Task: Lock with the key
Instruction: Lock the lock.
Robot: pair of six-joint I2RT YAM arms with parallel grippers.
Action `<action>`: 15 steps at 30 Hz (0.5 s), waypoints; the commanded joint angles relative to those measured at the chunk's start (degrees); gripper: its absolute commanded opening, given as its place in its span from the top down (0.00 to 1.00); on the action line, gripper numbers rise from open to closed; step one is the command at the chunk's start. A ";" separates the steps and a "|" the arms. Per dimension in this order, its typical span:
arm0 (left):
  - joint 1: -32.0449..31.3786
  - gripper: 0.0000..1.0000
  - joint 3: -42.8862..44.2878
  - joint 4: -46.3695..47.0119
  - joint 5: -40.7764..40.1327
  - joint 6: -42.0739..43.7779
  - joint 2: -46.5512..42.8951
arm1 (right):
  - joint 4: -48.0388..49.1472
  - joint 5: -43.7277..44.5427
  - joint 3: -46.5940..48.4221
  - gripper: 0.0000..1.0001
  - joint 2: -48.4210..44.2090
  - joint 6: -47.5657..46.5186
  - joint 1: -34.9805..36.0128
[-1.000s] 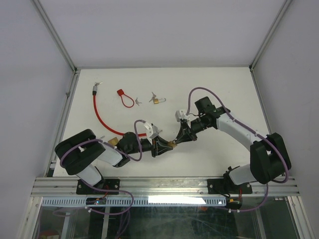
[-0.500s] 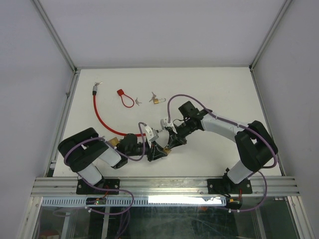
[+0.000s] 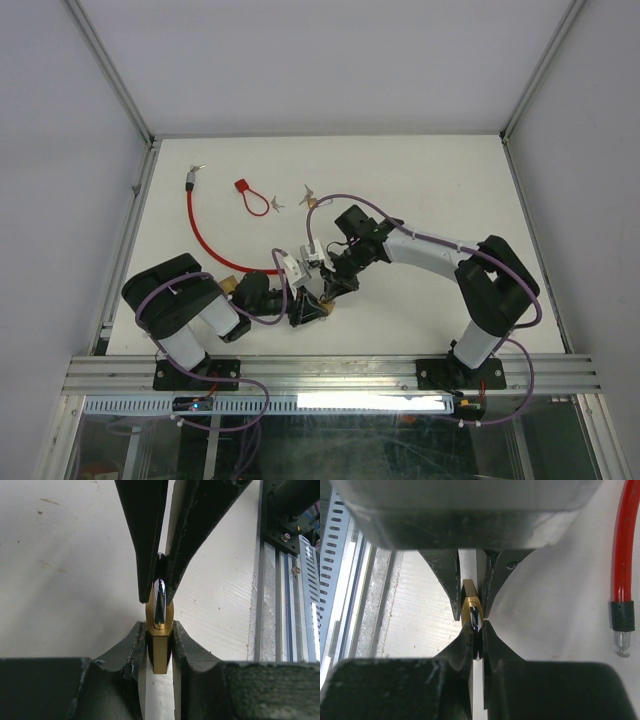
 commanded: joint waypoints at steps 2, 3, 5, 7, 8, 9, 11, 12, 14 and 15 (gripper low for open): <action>3.88 1.00 3.12 28.60 -9.75 3.31 -2.88 | -4.91 -3.03 -0.78 1.00 6.38 2.98 9.59; 4.18 1.00 2.67 28.84 -9.68 3.42 -3.06 | -5.54 -2.80 -0.39 1.00 7.10 2.73 10.21; 4.64 1.00 1.82 29.02 -9.63 3.77 -3.57 | -6.77 -2.35 0.25 1.00 7.96 2.30 11.05; 5.11 1.00 0.89 29.02 -9.79 4.56 -4.09 | -7.83 -1.80 0.79 1.00 8.50 1.94 11.43; 5.30 1.00 0.47 29.02 -9.88 4.87 -4.32 | -8.35 -1.44 1.02 1.00 8.64 1.93 11.49; 5.52 1.00 -0.04 29.18 -9.97 5.18 -4.54 | -8.80 -0.84 1.20 1.00 8.71 1.80 11.50; 5.84 1.00 -0.72 29.43 -9.99 5.86 -4.87 | -10.49 1.33 1.65 1.00 8.55 1.05 11.43; 6.02 1.00 -1.06 29.46 -9.99 5.99 -4.96 | -11.05 2.18 1.78 1.00 8.39 0.90 11.20; 6.14 1.00 -1.39 29.41 -9.83 6.57 -4.97 | -12.08 3.79 1.51 1.00 8.37 0.36 10.90; 6.20 1.00 -1.48 29.46 -9.81 6.83 -4.91 | -12.69 4.67 1.49 1.00 8.53 0.04 10.80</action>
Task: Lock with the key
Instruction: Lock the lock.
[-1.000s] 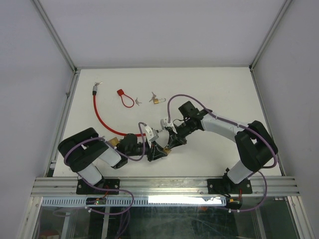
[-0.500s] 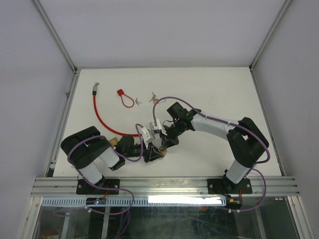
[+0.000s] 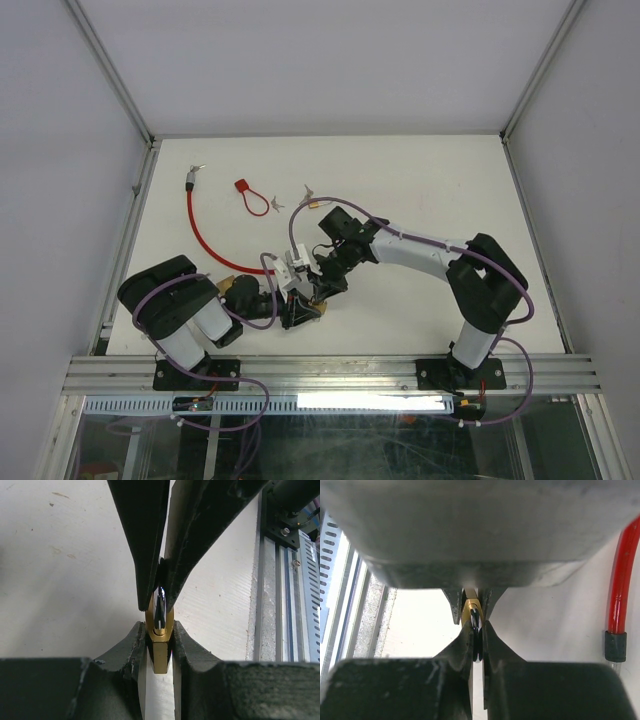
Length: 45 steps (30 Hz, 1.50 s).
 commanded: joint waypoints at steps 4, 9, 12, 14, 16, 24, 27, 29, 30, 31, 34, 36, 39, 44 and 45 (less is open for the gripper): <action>3.45 1.00 3.21 24.44 -11.32 6.94 -3.69 | -13.27 2.67 -3.54 1.00 5.36 -1.76 5.79; 3.83 1.00 2.82 24.50 -11.41 7.72 -3.61 | -14.39 2.60 -3.87 1.00 6.59 -2.52 5.95; 4.10 1.00 2.58 24.97 -11.49 7.83 -3.66 | -14.71 2.96 -3.79 1.00 7.67 -2.51 6.73; 4.46 1.00 2.27 25.42 -11.70 7.84 -3.76 | -14.75 2.68 -3.88 1.00 8.51 -2.26 7.08; 5.01 1.00 1.77 26.39 -11.67 7.70 -3.77 | -14.87 2.88 -3.97 1.00 9.82 -2.10 7.75; 5.67 1.00 0.56 26.72 -11.10 7.58 -5.13 | -13.24 0.08 -2.37 1.00 9.27 0.75 3.58; 5.65 1.00 0.58 26.72 -10.35 7.78 -4.97 | -10.75 -1.55 -4.18 1.00 4.86 1.04 -1.23; 5.67 1.00 1.07 26.71 -9.62 7.77 -4.39 | -9.41 -2.31 -5.80 1.00 2.53 0.34 -2.18; 5.66 1.00 1.40 26.76 -9.32 7.72 -3.98 | -9.37 -2.55 -6.09 1.00 2.02 -0.47 -2.12; 5.65 1.00 1.62 26.74 -8.97 7.71 -3.68 | -9.40 -2.51 -6.16 1.00 1.92 -0.83 -1.90; 5.65 1.00 1.87 26.72 -8.24 7.62 -3.25 | -9.29 -2.30 -5.91 1.00 2.52 -1.57 -1.58; 5.65 1.00 1.78 26.70 -7.61 7.75 -3.12 | -7.08 -1.42 -5.93 1.00 1.99 -0.23 -1.66; 5.66 1.00 2.32 26.33 -5.61 6.82 -2.21 | -0.99 -0.36 -6.81 1.00 -0.47 5.41 -3.90; 5.65 1.00 3.77 25.47 -2.43 5.08 -0.85 | 4.44 -3.19 -8.43 0.97 -6.20 9.78 -8.81; 5.69 1.00 4.06 25.06 -2.06 4.82 -0.65 | 4.52 -3.65 -8.65 0.94 -7.18 9.79 -9.43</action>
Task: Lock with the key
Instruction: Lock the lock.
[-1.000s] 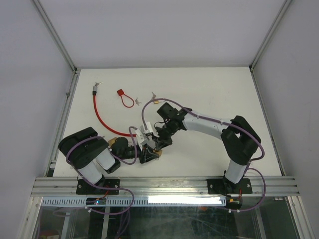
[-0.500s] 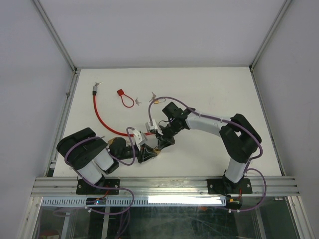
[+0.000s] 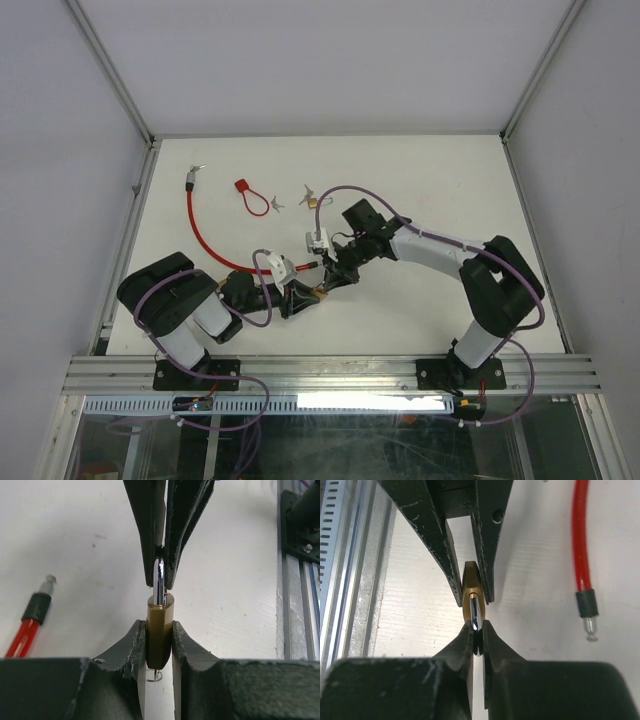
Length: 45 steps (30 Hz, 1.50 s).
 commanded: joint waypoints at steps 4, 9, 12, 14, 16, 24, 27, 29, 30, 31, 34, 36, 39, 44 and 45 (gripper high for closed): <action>2.02 1.00 5.29 19.72 -0.98 -1.34 -0.59 | -4.36 -1.16 -2.44 0.87 -6.27 4.53 -4.00; 2.04 1.00 6.65 15.07 0.35 -1.70 -1.01 | -4.68 -1.85 -2.51 0.82 -7.94 4.07 -5.80; 2.02 1.00 7.28 12.34 0.95 -1.87 -1.38 | -4.86 -2.28 -2.75 0.78 -8.63 3.73 -6.50; 2.02 1.00 7.57 11.31 1.38 -1.80 -1.65 | -4.91 -2.38 -2.71 0.77 -8.94 3.78 -7.01; 2.05 1.00 7.77 10.44 1.84 -1.78 -1.84 | -4.42 -2.91 -2.70 0.75 -9.47 4.49 -7.80; 1.93 1.00 8.86 8.27 4.18 -2.15 -1.70 | -1.91 -7.27 -3.86 0.65 -13.98 6.37 -13.35; 1.75 1.00 9.48 7.89 5.00 -2.45 -1.34 | 0.02 -8.69 -4.65 0.63 -14.59 8.24 -14.21; 1.52 1.00 9.75 7.42 5.09 -2.49 -1.24 | 0.60 -10.20 -4.85 0.63 -14.30 9.10 -14.23; 1.39 1.00 9.86 7.22 5.07 -2.50 -1.24 | 0.72 -11.32 -4.89 0.63 -13.88 9.47 -14.26; 1.28 1.00 10.02 6.86 5.05 -2.42 -1.24 | 0.72 -12.39 -4.92 0.63 -13.59 9.61 -14.24; 1.07 1.00 10.29 6.25 5.07 -2.39 -1.24 | 0.64 -14.05 -4.81 0.64 -12.59 9.74 -13.99; 0.98 1.00 10.47 5.86 5.05 -2.30 -1.08 | 0.75 -14.18 -4.91 0.66 -12.37 9.99 -13.69; 0.81 1.00 10.93 5.33 5.19 -2.15 -0.81 | 1.49 -14.39 -4.86 0.68 -12.03 11.20 -13.39; 0.37 1.00 11.45 4.86 5.51 -1.99 -0.45 | 4.63 -12.56 -5.30 0.73 -11.54 15.06 -13.27; 0.31 1.00 11.50 4.78 5.58 -1.96 -0.39 | 5.08 -12.04 -5.34 0.73 -11.50 15.69 -13.32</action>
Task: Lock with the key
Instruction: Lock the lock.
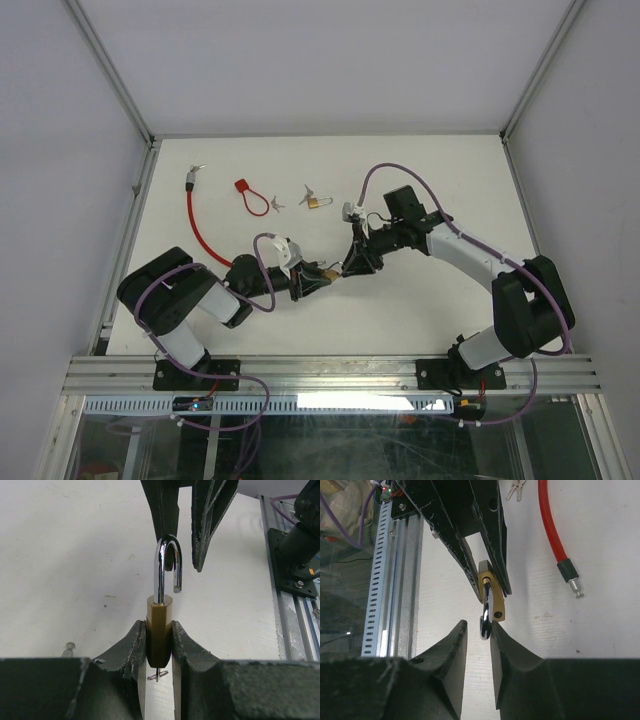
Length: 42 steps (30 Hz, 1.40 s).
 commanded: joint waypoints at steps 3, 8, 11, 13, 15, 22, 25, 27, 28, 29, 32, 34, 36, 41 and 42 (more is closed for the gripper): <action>-0.88 1.00 2.17 3.49 1.56 0.02 -0.79 | 4.94 -0.11 -0.15 0.75 -0.07 4.69 0.31; -0.91 1.00 2.41 3.19 1.77 0.18 -0.52 | 5.19 -1.18 -0.18 0.78 -0.60 4.94 0.41; -0.90 1.00 2.53 3.14 1.88 0.17 -0.37 | 5.13 -1.57 -0.26 0.82 -0.53 4.69 0.38; -0.96 1.00 2.51 3.08 1.82 0.16 -0.34 | 4.73 -1.78 -0.21 0.87 -0.55 4.02 0.42; -0.93 1.00 2.58 2.83 1.93 0.34 -0.35 | 3.95 -2.00 -0.05 0.95 -0.71 2.90 0.39; -0.94 1.00 3.18 1.58 1.83 1.82 0.12 | -1.60 2.74 0.34 1.00 -0.07 -5.40 3.56; -0.85 1.00 3.62 -0.03 0.85 3.70 0.48 | -3.27 6.24 0.87 1.00 2.44 -7.65 6.75; -0.89 1.00 3.75 -0.86 0.43 4.78 0.74 | -3.87 8.06 1.40 1.00 4.81 -8.33 8.67; -0.83 1.00 3.78 -1.23 0.46 5.17 0.89 | -3.80 8.97 1.46 1.00 5.76 -8.39 9.47; -0.73 1.00 3.71 -1.57 0.52 5.58 0.89 | -3.58 9.79 1.38 1.00 6.59 -8.60 10.13; -0.44 1.00 3.60 -2.13 1.33 6.54 1.47 | -3.19 11.20 1.22 1.00 9.11 -9.79 12.57; 0.03 1.00 3.53 -1.86 2.01 6.48 1.99 | -3.76 11.63 1.58 1.00 10.10 -10.57 13.71; 0.47 1.00 3.39 -1.23 2.42 6.27 2.40 | -4.24 11.66 2.04 1.00 10.78 -10.81 14.34; 0.99 1.00 3.22 -0.33 3.74 5.99 3.32 | -3.37 11.72 2.15 1.00 11.66 -9.98 16.15; 1.19 1.00 3.20 -0.32 4.07 5.95 3.49 | -2.97 11.68 2.06 1.00 11.71 -9.80 16.33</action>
